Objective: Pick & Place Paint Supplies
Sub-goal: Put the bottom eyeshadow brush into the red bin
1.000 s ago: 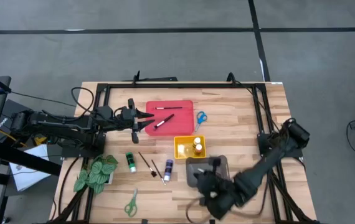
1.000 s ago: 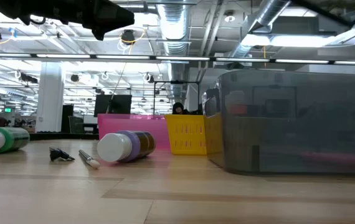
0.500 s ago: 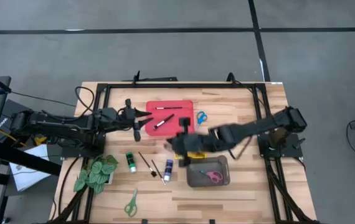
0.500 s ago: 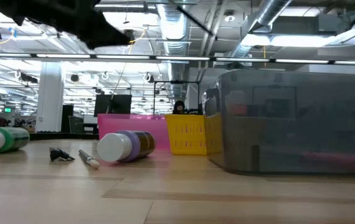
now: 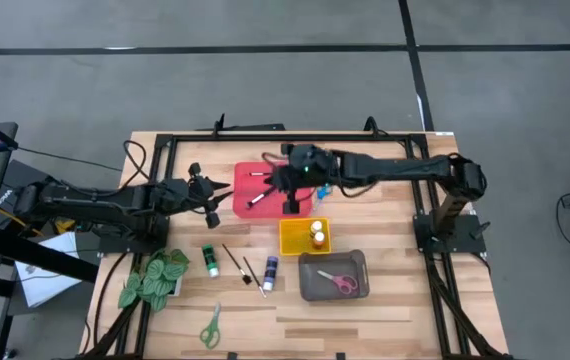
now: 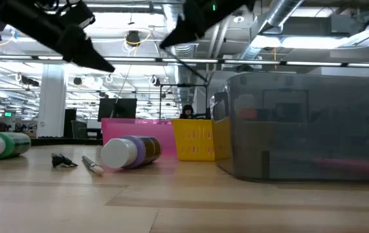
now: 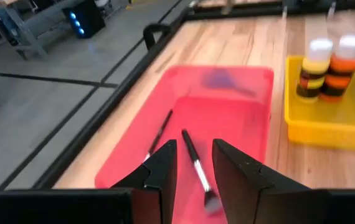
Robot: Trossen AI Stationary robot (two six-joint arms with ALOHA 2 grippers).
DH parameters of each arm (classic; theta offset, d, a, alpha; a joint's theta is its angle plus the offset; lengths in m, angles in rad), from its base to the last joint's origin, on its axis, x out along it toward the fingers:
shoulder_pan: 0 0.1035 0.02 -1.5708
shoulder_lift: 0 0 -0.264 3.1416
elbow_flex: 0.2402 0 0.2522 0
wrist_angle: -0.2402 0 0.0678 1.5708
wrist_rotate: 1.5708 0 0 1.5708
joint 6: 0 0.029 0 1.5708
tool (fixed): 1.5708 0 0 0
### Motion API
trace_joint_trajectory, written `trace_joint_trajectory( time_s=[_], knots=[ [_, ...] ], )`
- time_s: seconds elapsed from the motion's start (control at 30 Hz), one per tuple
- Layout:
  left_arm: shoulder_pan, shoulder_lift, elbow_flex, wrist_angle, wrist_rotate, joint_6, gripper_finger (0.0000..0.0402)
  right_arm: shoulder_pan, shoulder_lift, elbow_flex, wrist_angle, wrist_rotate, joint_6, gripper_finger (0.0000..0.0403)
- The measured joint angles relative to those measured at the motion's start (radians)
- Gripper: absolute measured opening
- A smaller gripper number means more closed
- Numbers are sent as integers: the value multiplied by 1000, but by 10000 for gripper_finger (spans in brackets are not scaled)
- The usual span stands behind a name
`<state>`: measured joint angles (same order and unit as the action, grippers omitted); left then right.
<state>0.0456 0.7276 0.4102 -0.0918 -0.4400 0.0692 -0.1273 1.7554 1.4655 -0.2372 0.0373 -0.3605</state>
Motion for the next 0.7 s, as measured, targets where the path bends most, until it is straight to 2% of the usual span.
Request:
trace_joint_trajectory(
  time_s=[0.13,0.27,0.33,0.43,0.7],
  knots=[
    [2,-26,-8,31,-2,54,95,-73,1,-73,73,-56,10,0],
    [2,-37,-8,167,-1,140,95,-97,53,-76,119,-92,12,0],
    [5,-39,-8,235,-2,182,95,-98,113,-35,137,-116,6,0],
    [16,-41,-7,264,-2,225,95,-97,203,31,76,-119,-6,0],
    [85,-51,-8,238,-2,241,95,-115,398,257,-72,-110,-7,0]
  ],
)
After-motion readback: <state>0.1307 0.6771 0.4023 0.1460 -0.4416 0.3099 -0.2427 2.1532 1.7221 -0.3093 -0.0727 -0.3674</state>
